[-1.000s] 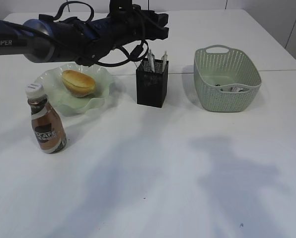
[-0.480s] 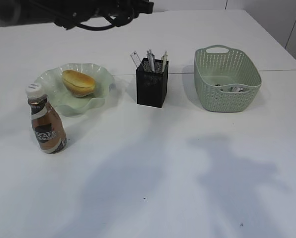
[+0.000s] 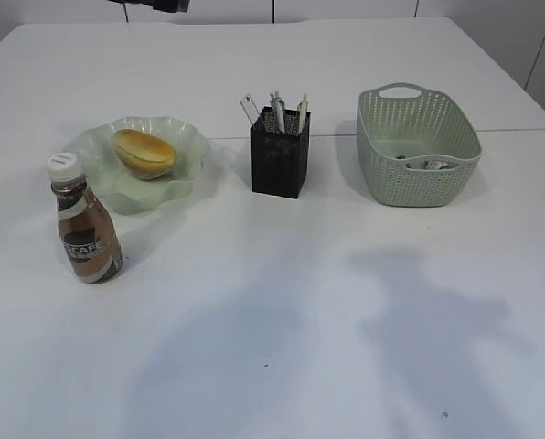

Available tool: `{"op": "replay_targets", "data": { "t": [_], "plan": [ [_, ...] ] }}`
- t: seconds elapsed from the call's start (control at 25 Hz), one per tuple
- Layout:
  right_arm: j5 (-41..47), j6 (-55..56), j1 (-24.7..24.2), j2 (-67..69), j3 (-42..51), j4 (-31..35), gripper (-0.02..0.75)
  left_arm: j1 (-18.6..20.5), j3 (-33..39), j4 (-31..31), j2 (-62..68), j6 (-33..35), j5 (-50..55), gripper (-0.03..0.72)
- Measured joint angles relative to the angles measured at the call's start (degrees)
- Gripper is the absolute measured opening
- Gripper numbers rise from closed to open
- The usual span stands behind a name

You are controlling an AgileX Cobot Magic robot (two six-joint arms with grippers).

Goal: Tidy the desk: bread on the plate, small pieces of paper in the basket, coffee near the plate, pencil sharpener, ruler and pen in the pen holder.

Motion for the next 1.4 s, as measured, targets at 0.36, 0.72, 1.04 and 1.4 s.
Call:
{"op": "replay_targets", "data": {
  "t": [0.36,0.72,1.04,1.4],
  "plan": [
    [-0.10,0.00,0.00,0.00,0.00,0.00,0.281,-4.58,0.00,-4.13,-4.74,7.52,22.98,0.218],
    [0.52,-3.37,0.00,-0.15,0.00,0.00,0.280,-7.94,0.00,-11.24,-10.36,15.18,35.01,0.217],
    [3.99,-4.70,0.00,-8.00,0.00,0.00,0.280,-7.94,1.00,-15.64,-19.86,17.17,35.58,0.217],
    [11.83,-4.70,0.00,-20.17,0.00,0.59,0.280,-7.94,20.83,-16.40,-38.67,17.97,35.80,0.216]
  ]
}}
